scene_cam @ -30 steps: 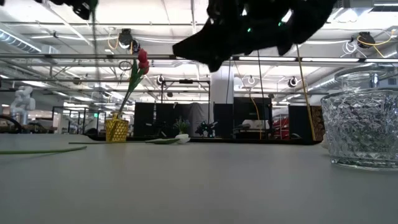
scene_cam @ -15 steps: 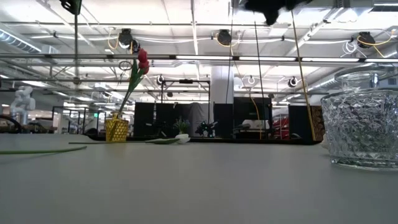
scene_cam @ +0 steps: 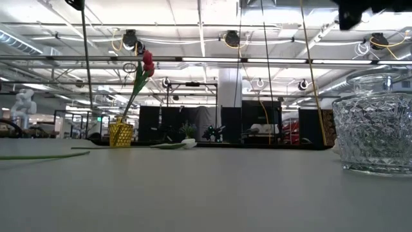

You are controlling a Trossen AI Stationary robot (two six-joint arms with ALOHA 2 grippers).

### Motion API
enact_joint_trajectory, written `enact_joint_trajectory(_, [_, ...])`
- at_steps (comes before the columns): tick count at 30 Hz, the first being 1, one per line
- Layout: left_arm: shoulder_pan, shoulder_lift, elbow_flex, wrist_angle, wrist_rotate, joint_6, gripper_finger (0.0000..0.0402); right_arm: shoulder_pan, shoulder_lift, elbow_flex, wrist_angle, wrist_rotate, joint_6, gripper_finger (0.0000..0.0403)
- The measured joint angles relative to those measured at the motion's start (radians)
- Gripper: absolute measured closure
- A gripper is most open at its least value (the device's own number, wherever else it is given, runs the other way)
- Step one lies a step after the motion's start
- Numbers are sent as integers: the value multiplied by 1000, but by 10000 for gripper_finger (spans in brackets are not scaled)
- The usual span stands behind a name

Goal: Sort flowers into vase by color
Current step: Put the yellow tulip into the blue vase

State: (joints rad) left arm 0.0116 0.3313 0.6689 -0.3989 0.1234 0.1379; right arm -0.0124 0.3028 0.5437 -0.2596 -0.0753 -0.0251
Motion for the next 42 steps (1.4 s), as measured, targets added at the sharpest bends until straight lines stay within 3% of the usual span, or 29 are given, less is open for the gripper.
enact_joint_trajectory(4, [0, 0, 0, 2, 0, -1, 392, 0, -95, -134, 52, 0, 15, 319])
enact_joint_trajectory(10, [0, 0, 0, 20, 0, -2, 392, 0, -148, -299, 293, -32, 15, 319])
enact_joint_trajectory(15, [0, 0, 0, 16, 9, -28, 392, 0, -146, -347, 299, -31, 23, 319])
enact_joint_trajectory(21, [0, 0, 0, 10, 117, -29, 392, 0, -146, -350, 286, -30, 113, 319])
enact_joint_trajectory(29, [0, 0, 0, -42, 278, -28, 392, 0, -145, -350, 278, -30, 118, 319])
enact_joint_trajectory(38, [0, 0, 0, -46, 540, -28, 392, 0, -145, -350, 278, -30, 118, 319])
enact_joint_trajectory(42, [0, 0, 23, -60, 591, -49, 392, 0, -145, -350, 278, -30, 118, 319])
